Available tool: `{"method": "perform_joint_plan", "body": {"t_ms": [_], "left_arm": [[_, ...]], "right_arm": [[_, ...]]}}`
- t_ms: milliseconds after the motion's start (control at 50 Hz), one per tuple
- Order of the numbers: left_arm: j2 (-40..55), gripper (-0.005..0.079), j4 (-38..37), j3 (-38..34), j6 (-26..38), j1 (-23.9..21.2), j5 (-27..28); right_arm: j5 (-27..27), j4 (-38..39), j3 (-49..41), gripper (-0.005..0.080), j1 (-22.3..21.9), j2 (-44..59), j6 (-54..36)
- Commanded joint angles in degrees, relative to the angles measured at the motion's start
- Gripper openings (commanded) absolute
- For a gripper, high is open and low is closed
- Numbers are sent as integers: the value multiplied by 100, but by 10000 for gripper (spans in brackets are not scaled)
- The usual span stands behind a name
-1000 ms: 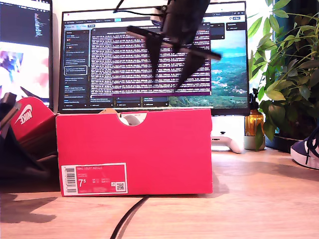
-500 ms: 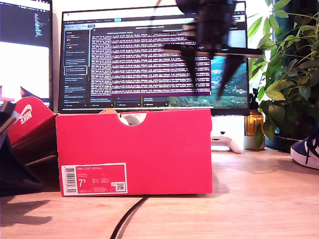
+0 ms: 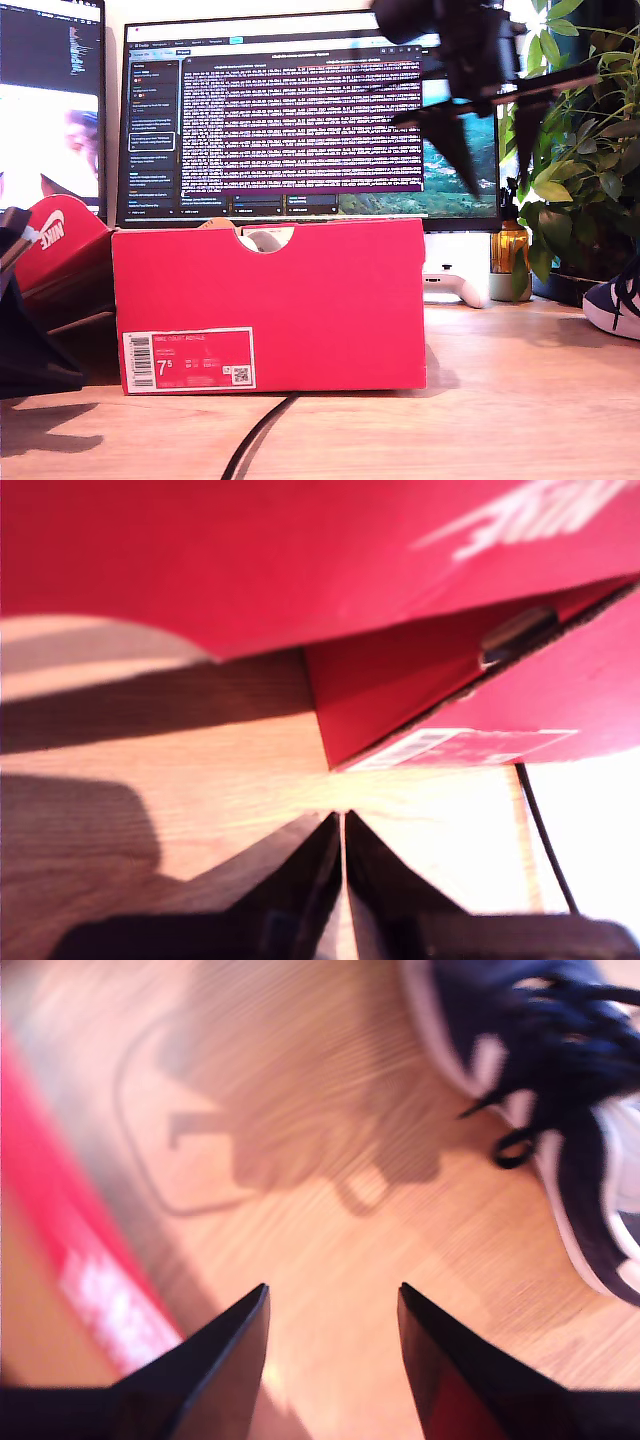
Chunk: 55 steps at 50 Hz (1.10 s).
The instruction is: Pack the blue shoes by picking the first shoe and placing it inside the red shoebox, left side, then picking and rotating the second shoe and placing it in the shoebox
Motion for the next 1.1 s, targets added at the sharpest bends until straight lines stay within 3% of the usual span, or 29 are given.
{"method": "perform_joint_plan", "body": {"t_ms": [0, 280, 520, 800, 1080], "left_arm": [[17, -20, 42, 66, 11, -15, -2], [17, -20, 42, 66, 9, -15, -2], [17, -20, 42, 66, 11, -15, -2], [17, -20, 42, 66, 11, -15, -2], [17, -20, 42, 66, 11, -15, -2]], "right_arm": [[59, -26, -37, 370, -96, -278, 208], [297, -44, -352, 391, -297, -942, 282], [297, -44, -1268, 599, -483, -1740, 820], [254, -44, -2533, 605, -754, -2538, 2020], [168, -44, -3075, 605, -1075, -2579, 2363]]}}
